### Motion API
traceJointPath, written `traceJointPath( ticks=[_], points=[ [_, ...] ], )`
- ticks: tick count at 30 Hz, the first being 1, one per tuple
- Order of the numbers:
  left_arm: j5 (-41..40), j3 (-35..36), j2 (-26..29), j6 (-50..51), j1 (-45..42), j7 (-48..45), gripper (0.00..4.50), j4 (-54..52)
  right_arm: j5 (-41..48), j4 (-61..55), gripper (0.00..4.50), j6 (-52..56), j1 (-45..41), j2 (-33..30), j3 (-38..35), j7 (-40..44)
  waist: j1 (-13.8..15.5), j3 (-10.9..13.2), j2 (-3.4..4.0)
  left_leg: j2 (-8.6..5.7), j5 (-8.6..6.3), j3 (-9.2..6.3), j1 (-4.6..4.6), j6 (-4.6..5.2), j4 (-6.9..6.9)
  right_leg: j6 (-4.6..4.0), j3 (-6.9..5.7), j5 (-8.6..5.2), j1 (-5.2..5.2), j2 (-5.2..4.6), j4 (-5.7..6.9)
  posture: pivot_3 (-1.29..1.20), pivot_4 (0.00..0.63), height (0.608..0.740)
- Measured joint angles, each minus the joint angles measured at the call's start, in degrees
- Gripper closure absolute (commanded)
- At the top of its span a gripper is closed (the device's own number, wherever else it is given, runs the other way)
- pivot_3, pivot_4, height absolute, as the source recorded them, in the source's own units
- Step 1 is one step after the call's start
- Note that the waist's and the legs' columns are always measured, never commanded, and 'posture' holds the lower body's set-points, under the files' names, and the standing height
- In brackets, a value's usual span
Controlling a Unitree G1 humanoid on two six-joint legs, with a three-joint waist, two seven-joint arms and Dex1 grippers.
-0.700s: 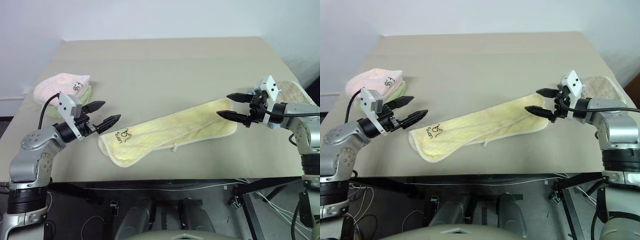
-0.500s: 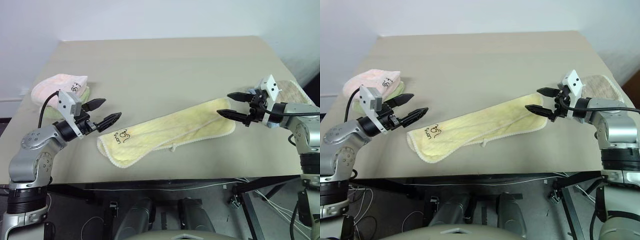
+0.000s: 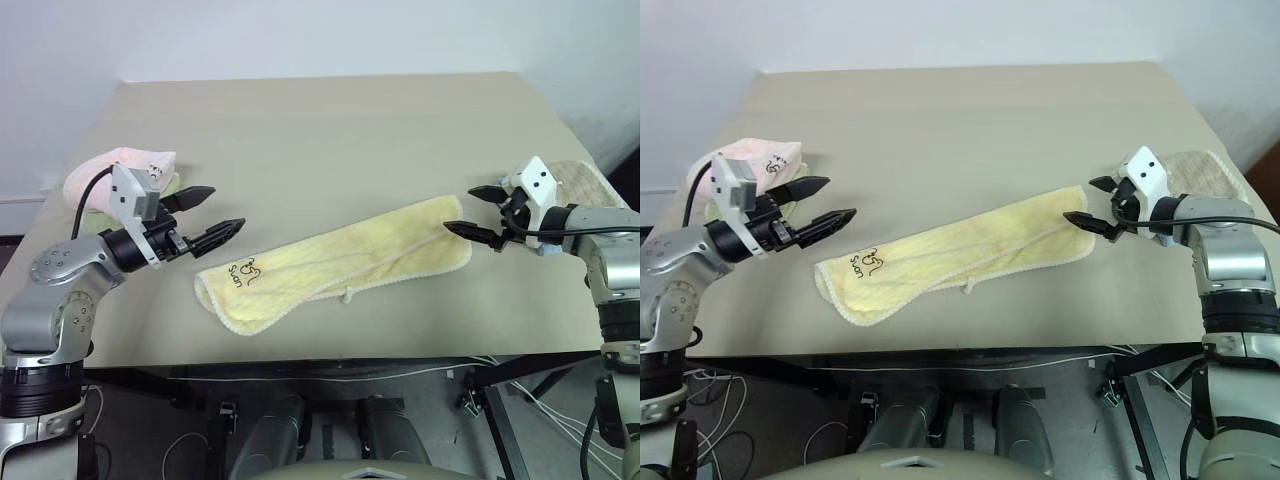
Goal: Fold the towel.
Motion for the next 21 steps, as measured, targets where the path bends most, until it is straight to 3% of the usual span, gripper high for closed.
traceJointPath(
  ticks=[7,21],
  points=[
    [1.93,-3.23,-2.09,-2.65,1.27,-0.27,0.03,-0.03,-7.80,10.92,0.00,-8.81,-7.00,0.50,4.27,-3.54,-0.15,0.01,0.01,0.01,0.04,0.01,0.01,-0.02,-0.05,-0.01,0.03,0.00,-0.04,0.03,0.02,0.00,0.150,0.740],
    [4.71,-10.12,-4.20,-2.92,1.99,-0.62,0.03,-2.32,-15.84,28.74,0.00,-19.51,-17.45,-0.09,9.43,-0.95,0.02,0.02,0.03,0.00,0.04,0.00,0.01,-0.04,-0.05,-0.01,0.01,0.00,-0.02,0.03,0.01,0.00,0.150,0.740]
  ],
)
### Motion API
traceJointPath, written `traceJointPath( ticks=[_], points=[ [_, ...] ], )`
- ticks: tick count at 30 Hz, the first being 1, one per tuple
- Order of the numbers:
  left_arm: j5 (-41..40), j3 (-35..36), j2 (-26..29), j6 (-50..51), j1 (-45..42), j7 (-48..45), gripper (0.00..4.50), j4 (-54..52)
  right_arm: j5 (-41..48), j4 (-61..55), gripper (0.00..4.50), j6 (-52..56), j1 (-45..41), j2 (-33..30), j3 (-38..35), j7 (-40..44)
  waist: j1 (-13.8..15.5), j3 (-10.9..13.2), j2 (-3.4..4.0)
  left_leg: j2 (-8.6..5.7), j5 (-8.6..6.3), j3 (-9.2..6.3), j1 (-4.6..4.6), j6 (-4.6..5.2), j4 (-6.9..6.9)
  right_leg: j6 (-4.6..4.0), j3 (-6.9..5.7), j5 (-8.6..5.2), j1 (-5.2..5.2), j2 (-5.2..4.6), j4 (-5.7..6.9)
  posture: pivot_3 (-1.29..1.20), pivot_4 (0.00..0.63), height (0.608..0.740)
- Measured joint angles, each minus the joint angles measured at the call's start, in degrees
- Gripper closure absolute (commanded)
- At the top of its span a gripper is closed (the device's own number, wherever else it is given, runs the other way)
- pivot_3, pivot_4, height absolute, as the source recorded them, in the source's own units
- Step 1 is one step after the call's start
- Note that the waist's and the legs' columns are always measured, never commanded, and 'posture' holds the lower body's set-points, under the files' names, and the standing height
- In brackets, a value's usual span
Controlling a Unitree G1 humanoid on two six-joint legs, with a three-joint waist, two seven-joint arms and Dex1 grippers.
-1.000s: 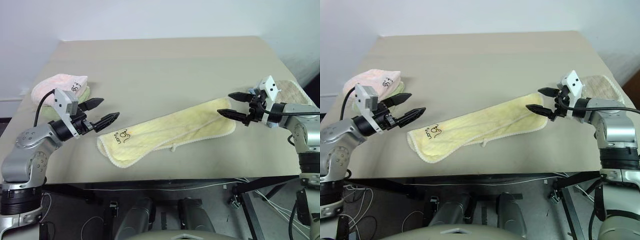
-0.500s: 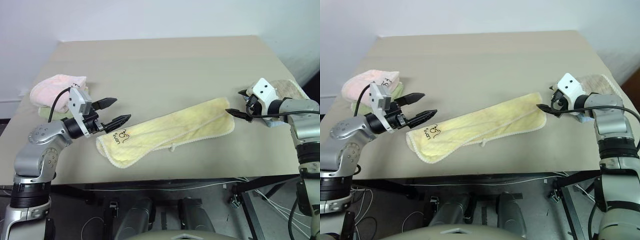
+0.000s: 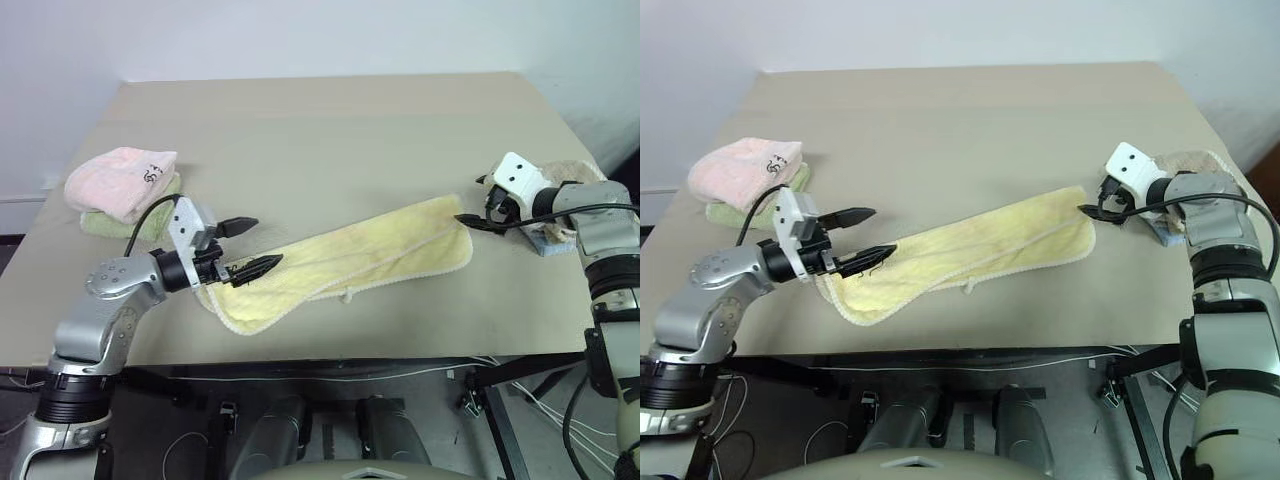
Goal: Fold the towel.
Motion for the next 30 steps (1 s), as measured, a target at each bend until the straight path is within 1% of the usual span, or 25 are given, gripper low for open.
traceJointPath(
  ticks=[5,11,15,21,30],
  points=[
    [2.12,-3.99,-2.90,-0.47,-1.17,-0.16,0.03,1.02,-2.59,4.27,0.00,-3.09,-2.27,-0.90,1.50,1.69,-0.17,0.00,0.00,0.00,0.00,0.00,0.02,0.00,0.01,0.00,0.01,0.00,0.02,0.01,0.01,0.00,0.150,0.740],
    [6.05,-7.32,-6.70,-1.83,-6.52,0.91,0.03,6.92,-5.68,8.91,0.00,-6.71,-3.80,-0.38,3.42,1.71,-0.08,0.00,0.00,0.00,0.08,0.00,0.04,0.06,0.02,0.00,0.01,0.00,0.04,0.01,0.04,0.00,0.150,0.740],
    [7.82,-9.19,-9.17,-3.91,-9.25,0.82,0.03,9.41,-6.38,10.57,0.00,-7.83,-5.38,0.72,3.55,0.64,-0.23,0.00,0.00,0.01,0.21,0.00,0.04,-0.14,-0.01,0.00,0.01,0.00,0.01,0.03,0.04,0.00,0.150,0.740],
    [9.26,-9.79,-9.71,-5.32,-9.61,0.72,0.03,9.50,-7.26,11.80,0.00,-9.76,-5.46,2.01,3.71,-1.57,-0.17,0.00,0.00,0.00,0.22,0.00,0.04,-0.14,0.01,0.00,0.02,0.00,0.02,0.03,0.06,0.00,0.150,0.740],
    [10.53,-9.78,-10.03,-6.10,-9.57,1.47,0.03,9.22,-9.40,12.38,0.00,-12.76,-5.47,2.01,5.07,-3.41,-0.18,0.00,0.00,0.00,0.22,0.00,0.04,-0.15,0.01,0.00,0.02,0.00,0.02,0.04,0.06,0.00,0.150,0.740]
  ],
)
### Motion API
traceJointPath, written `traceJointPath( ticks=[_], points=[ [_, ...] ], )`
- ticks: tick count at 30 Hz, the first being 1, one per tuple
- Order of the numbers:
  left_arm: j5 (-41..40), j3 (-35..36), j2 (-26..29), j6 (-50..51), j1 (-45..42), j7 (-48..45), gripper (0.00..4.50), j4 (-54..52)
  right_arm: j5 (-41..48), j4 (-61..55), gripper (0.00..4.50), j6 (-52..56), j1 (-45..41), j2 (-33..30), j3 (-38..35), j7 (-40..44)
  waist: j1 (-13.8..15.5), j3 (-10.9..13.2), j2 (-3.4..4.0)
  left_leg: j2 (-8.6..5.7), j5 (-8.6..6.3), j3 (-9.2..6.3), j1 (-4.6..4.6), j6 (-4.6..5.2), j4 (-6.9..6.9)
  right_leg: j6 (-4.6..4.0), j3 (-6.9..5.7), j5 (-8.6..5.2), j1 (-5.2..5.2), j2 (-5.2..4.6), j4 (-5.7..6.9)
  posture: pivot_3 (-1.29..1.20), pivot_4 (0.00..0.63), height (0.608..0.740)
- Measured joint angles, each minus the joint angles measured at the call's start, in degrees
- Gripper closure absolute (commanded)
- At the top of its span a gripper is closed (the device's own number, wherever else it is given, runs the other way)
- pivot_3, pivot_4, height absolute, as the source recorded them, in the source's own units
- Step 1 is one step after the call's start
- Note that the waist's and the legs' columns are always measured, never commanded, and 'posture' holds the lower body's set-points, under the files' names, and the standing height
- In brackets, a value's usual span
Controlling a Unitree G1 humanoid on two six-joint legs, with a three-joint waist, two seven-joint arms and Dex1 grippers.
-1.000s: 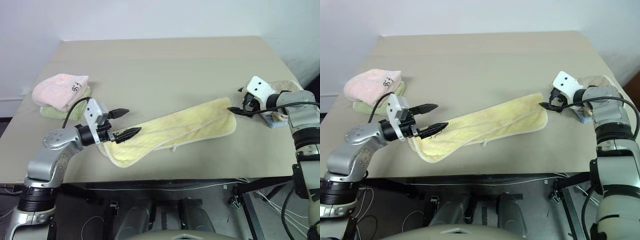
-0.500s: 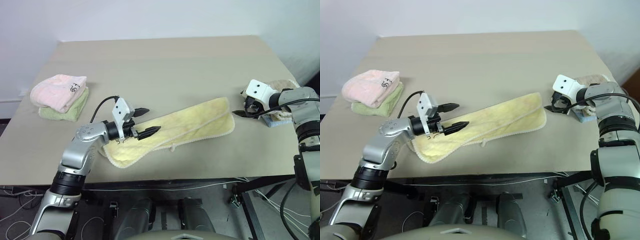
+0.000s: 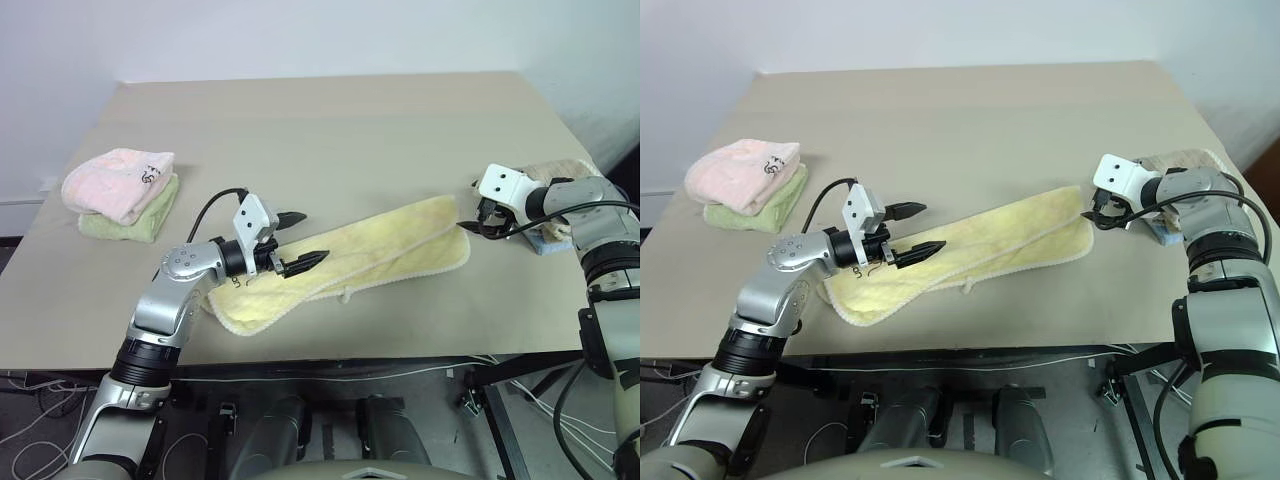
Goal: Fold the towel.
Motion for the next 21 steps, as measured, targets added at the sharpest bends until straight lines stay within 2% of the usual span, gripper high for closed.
traceJointPath(
  ticks=[21],
  points=[
    [0.02,0.14,0.16,1.06,0.39,1.67,0.03,-2.28,-0.77,0.39,0.00,-1.81,-0.84,2.69,0.64,0.37,0.06,0.00,0.00,0.00,0.02,0.00,0.01,-0.01,0.02,0.00,0.00,0.00,0.00,0.01,0.02,0.00,0.150,0.740]
  ],
)
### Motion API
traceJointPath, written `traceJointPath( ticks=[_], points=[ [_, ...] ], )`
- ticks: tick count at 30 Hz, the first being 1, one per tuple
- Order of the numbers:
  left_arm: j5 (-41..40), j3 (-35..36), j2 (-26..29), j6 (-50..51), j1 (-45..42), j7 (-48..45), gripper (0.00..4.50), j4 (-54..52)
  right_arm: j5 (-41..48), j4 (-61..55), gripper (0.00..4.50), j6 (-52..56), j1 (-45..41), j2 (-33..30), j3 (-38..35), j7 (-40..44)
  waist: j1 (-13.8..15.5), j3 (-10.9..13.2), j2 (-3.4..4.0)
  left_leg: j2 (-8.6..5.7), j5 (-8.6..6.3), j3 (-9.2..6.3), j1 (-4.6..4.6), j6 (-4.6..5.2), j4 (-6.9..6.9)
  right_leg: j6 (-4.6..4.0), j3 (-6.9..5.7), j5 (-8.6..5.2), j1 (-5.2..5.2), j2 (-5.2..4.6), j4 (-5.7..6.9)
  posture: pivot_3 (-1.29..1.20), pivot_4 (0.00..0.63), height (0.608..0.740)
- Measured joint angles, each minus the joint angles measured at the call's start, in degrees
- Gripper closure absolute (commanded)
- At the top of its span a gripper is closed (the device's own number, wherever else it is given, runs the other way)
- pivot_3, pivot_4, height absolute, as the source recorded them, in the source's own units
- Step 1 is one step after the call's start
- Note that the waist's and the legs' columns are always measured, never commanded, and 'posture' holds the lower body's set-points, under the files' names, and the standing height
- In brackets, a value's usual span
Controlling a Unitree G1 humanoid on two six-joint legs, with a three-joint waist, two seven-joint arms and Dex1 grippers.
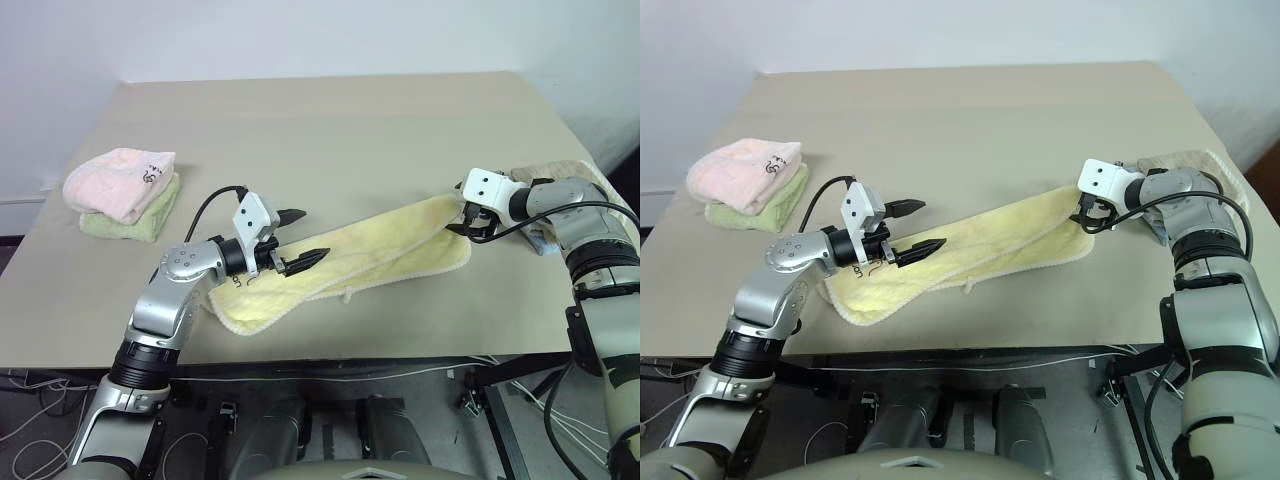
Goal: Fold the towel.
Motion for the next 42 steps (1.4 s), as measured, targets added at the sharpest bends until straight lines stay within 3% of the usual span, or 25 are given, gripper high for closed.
traceJointPath(
  ticks=[8,20,23,29,32,35,39,42],
  points=[
    [0.03,0.01,0.02,-0.28,0.59,0.03,0.03,-0.02,-0.33,0.05,0.00,-1.99,0.00,0.09,0.02,-4.77,-0.14,0.00,0.00,0.00,0.01,0.00,0.00,-0.01,0.00,0.00,0.00,0.00,-0.01,0.01,0.01,0.00,0.150,0.740],
    [0.04,0.28,0.01,-1.48,1.54,0.59,0.03,-0.01,-0.62,0.13,0.00,-3.26,0.00,2.23,0.19,-4.97,-0.10,0.00,0.00,0.00,0.01,0.00,0.02,-0.01,0.00,0.00,0.00,0.00,0.00,0.01,0.03,0.00,0.150,0.740],
    [0.04,0.41,-0.05,-1.70,1.68,0.97,0.00,-0.02,-0.63,0.14,0.57,-3.60,0.01,2.54,0.20,-4.94,-0.10,0.00,0.00,0.00,0.01,0.00,0.02,-0.01,0.01,0.00,0.00,0.00,0.00,0.01,0.03,0.00,0.150,0.740],
    [0.41,0.61,0.16,-2.89,3.42,1.05,0.00,-0.03,-1.43,1.90,2.55,-3.58,-0.03,2.21,0.28,-6.57,-0.07,0.00,0.00,0.00,0.01,0.00,0.02,-0.02,0.01,0.00,0.00,0.00,0.00,0.01,0.04,0.00,0.150,0.740],
    [0.45,0.63,0.18,-3.18,3.56,1.08,0.00,-0.04,-2.60,2.70,2.55,-3.53,-0.17,2.01,0.52,-7.72,-0.08,0.00,0.00,0.00,0.02,0.00,0.03,-0.02,0.01,0.00,0.00,0.00,0.00,0.01,0.05,0.00,0.150,0.740],
    [0.43,0.68,0.04,-3.58,3.77,1.19,0.00,-0.04,-2.94,3.38,3.13,-3.66,-0.35,1.90,0.54,-8.32,-0.14,0.00,0.00,0.00,0.02,0.00,0.04,-0.02,0.01,-0.01,0.00,0.00,0.00,0.01,0.05,0.00,0.150,0.740],
    [0.42,0.74,-0.10,-3.83,3.80,1.30,0.00,-0.03,-2.46,3.45,4.41,-5.05,-0.35,1.92,0.30,-7.16,-0.14,0.00,0.00,0.00,0.02,0.00,0.04,-0.02,0.01,0.00,0.00,0.00,0.01,0.01,0.05,0.00,0.150,0.740],
    [0.44,0.93,-0.10,-4.15,3.79,1.40,0.00,0.03,-1.52,3.36,4.49,-5.63,-0.35,1.94,-0.21,-5.93,-0.13,0.00,0.00,0.00,0.02,0.00,0.04,-0.02,0.01,0.00,0.00,0.00,0.01,0.01,0.05,0.00,0.150,0.740]
  ],
)
